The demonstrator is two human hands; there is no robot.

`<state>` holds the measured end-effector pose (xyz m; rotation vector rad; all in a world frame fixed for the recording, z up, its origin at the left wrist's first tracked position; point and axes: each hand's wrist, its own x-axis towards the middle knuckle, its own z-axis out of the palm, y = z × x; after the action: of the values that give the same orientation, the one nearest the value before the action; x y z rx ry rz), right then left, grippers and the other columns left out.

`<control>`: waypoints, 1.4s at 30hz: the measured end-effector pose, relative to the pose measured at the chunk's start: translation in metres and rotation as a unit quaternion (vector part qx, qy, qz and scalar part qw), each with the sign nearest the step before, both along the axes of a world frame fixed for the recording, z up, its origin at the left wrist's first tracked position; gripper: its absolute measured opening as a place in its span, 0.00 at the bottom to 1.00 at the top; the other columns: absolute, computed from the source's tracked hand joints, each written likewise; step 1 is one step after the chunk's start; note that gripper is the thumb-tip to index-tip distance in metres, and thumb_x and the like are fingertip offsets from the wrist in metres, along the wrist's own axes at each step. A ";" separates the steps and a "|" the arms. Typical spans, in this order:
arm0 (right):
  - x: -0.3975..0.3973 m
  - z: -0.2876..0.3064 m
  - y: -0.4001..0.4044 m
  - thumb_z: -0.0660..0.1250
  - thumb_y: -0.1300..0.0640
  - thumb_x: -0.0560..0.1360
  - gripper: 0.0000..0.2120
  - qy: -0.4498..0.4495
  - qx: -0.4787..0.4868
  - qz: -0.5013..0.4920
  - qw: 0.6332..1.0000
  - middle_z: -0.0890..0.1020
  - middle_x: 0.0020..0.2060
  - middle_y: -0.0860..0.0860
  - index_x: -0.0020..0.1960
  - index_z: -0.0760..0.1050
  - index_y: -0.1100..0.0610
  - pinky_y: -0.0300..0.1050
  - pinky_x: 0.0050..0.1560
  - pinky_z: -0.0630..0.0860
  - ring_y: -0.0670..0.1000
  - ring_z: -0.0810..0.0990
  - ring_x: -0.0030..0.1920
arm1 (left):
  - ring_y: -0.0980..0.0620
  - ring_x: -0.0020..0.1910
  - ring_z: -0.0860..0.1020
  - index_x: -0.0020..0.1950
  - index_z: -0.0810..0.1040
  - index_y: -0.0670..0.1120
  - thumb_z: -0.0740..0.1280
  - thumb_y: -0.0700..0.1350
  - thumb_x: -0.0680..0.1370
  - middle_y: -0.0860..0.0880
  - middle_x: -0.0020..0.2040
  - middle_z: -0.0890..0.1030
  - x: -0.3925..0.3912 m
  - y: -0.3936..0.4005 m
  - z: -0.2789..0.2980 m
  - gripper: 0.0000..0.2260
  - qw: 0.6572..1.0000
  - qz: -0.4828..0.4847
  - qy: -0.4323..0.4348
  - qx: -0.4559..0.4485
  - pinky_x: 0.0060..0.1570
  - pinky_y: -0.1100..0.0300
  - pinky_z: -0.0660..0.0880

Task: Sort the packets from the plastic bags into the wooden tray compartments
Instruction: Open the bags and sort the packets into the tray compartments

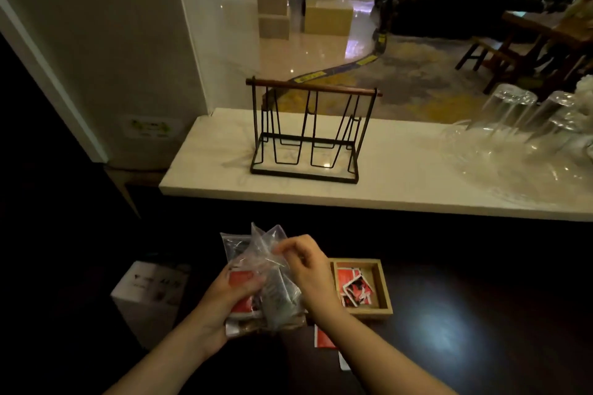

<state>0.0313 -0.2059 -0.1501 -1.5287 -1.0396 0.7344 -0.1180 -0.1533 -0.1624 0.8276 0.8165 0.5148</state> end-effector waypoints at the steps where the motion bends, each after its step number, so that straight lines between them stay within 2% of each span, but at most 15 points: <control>1: -0.004 -0.008 -0.005 0.61 0.59 0.77 0.11 0.025 -0.017 0.022 0.999 0.79 0.46 0.55 0.44 0.80 0.46 0.36 0.51 0.73 0.45 0.78 0.49 | 0.42 0.51 0.83 0.60 0.77 0.46 0.83 0.48 0.53 0.42 0.54 0.84 -0.005 -0.003 -0.010 0.38 1.000 0.003 0.013 -0.008 0.45 0.47 0.80; 2: -0.006 -0.016 -0.011 0.60 0.53 0.77 0.10 0.058 -0.031 0.045 0.997 0.79 0.48 0.57 0.48 0.80 0.49 0.38 0.55 0.72 0.47 0.78 0.52 | 0.41 0.53 0.83 0.61 0.76 0.47 0.84 0.48 0.52 0.41 0.55 0.83 -0.009 -0.007 -0.019 0.39 0.999 0.004 0.028 -0.017 0.46 0.45 0.80; 4: -0.009 -0.032 -0.025 0.58 0.42 0.74 0.18 0.094 -0.054 0.087 0.990 0.78 0.53 0.56 0.56 0.78 0.50 0.42 0.61 0.71 0.48 0.77 0.57 | 0.40 0.55 0.82 0.62 0.75 0.49 0.84 0.48 0.53 0.42 0.57 0.83 -0.015 -0.015 -0.034 0.39 0.998 0.011 0.057 -0.037 0.49 0.39 0.79; 7: -0.014 -0.052 -0.044 0.63 0.36 0.70 0.23 0.079 -0.112 0.142 0.980 0.76 0.59 0.48 0.62 0.70 0.44 0.45 0.61 0.75 0.44 0.76 0.58 | 0.40 0.54 0.82 0.64 0.74 0.50 0.84 0.51 0.52 0.42 0.56 0.83 -0.020 -0.027 -0.056 0.42 0.995 0.022 0.092 -0.036 0.49 0.39 0.79; 11: -0.019 -0.083 -0.063 0.69 0.43 0.69 0.21 0.071 -0.141 0.107 0.982 0.77 0.58 0.46 0.60 0.70 0.42 0.53 0.59 0.77 0.46 0.78 0.58 | 0.44 0.48 0.84 0.60 0.75 0.49 0.82 0.48 0.51 0.44 0.51 0.85 -0.024 -0.048 -0.076 0.39 0.992 0.021 0.117 -0.030 0.40 0.52 0.81; 15: -0.022 -0.108 -0.075 0.70 0.49 0.70 0.15 0.055 -0.159 0.063 0.984 0.80 0.54 0.47 0.55 0.71 0.45 0.52 0.55 0.79 0.45 0.80 0.54 | 0.42 0.51 0.83 0.62 0.73 0.49 0.84 0.47 0.51 0.42 0.53 0.84 -0.026 -0.060 -0.100 0.42 0.990 0.044 0.127 -0.053 0.53 0.43 0.79; 18: -0.025 -0.120 -0.080 0.71 0.54 0.71 0.11 0.039 -0.166 0.041 0.984 0.81 0.48 0.47 0.50 0.72 0.49 0.44 0.52 0.78 0.43 0.80 0.49 | 0.43 0.51 0.83 0.65 0.71 0.49 0.84 0.53 0.47 0.43 0.55 0.83 -0.028 -0.067 -0.110 0.48 0.985 0.045 0.157 -0.053 0.52 0.45 0.79; 22: -0.026 -0.131 -0.090 0.72 0.57 0.70 0.10 0.027 -0.204 0.025 0.978 0.80 0.43 0.47 0.45 0.72 0.49 0.37 0.44 0.76 0.44 0.79 0.43 | 0.44 0.53 0.81 0.68 0.67 0.50 0.80 0.48 0.60 0.44 0.58 0.80 -0.035 -0.069 -0.126 0.40 0.973 0.043 0.224 -0.047 0.52 0.46 0.79; 26: -0.018 -0.146 -0.097 0.73 0.55 0.69 0.11 0.002 -0.225 -0.015 0.974 0.78 0.38 0.46 0.42 0.70 0.50 0.36 0.39 0.70 0.43 0.76 0.37 | 0.46 0.55 0.78 0.71 0.61 0.51 0.77 0.45 0.66 0.42 0.64 0.76 -0.035 -0.064 -0.131 0.38 0.955 0.009 0.296 0.031 0.48 0.56 0.76; 29: -0.013 -0.150 -0.100 0.73 0.55 0.69 0.12 0.002 -0.240 -0.031 0.970 0.77 0.37 0.46 0.43 0.69 0.52 0.38 0.38 0.69 0.42 0.75 0.38 | 0.40 0.63 0.74 0.76 0.47 0.51 0.78 0.50 0.65 0.41 0.71 0.68 -0.034 -0.062 -0.133 0.51 0.917 -0.011 0.382 0.116 0.57 0.48 0.74; 31: -0.010 -0.150 -0.101 0.73 0.56 0.69 0.12 0.014 -0.248 -0.041 0.968 0.78 0.39 0.47 0.46 0.71 0.55 0.40 0.40 0.71 0.43 0.77 0.40 | 0.38 0.65 0.71 0.76 0.46 0.49 0.78 0.56 0.63 0.41 0.72 0.62 -0.033 -0.064 -0.130 0.53 0.868 -0.024 0.457 0.193 0.55 0.48 0.74; 34: -0.007 -0.148 -0.102 0.73 0.57 0.70 0.13 0.038 -0.250 -0.054 0.966 0.79 0.42 0.46 0.48 0.71 0.55 0.41 0.43 0.73 0.42 0.78 0.44 | 0.40 0.64 0.69 0.72 0.60 0.44 0.74 0.57 0.67 0.40 0.70 0.62 -0.030 -0.069 -0.122 0.40 0.733 -0.078 0.588 0.332 0.50 0.54 0.77; 36: -0.005 -0.146 -0.101 0.73 0.56 0.70 0.13 0.052 -0.247 -0.062 0.966 0.80 0.43 0.45 0.48 0.71 0.53 0.38 0.43 0.73 0.42 0.78 0.45 | 0.41 0.59 0.72 0.62 0.74 0.42 0.74 0.51 0.68 0.39 0.65 0.67 -0.029 -0.072 -0.120 0.26 0.675 -0.087 0.605 0.414 0.44 0.57 0.78; 38: -0.001 -0.146 -0.101 0.72 0.55 0.71 0.11 0.066 -0.242 -0.069 0.966 0.80 0.43 0.46 0.48 0.71 0.53 0.37 0.43 0.73 0.43 0.79 0.45 | 0.42 0.55 0.74 0.54 0.79 0.42 0.75 0.47 0.67 0.41 0.61 0.71 -0.030 -0.071 -0.120 0.18 0.656 -0.090 0.603 0.446 0.40 0.59 0.78; 42: 0.011 -0.148 -0.102 0.65 0.55 0.76 0.05 0.099 -0.235 -0.082 0.964 0.82 0.43 0.52 0.48 0.72 0.56 0.43 0.43 0.77 0.49 0.81 0.43 | 0.47 0.58 0.73 0.53 0.80 0.45 0.73 0.45 0.71 0.46 0.59 0.73 -0.031 -0.066 -0.121 0.12 0.665 -0.104 0.551 0.494 0.47 0.60 0.77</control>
<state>0.0422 -0.3083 -0.2982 -1.8709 -0.6030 1.0428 -0.1494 -0.2197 -0.2835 2.3615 1.5367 0.1479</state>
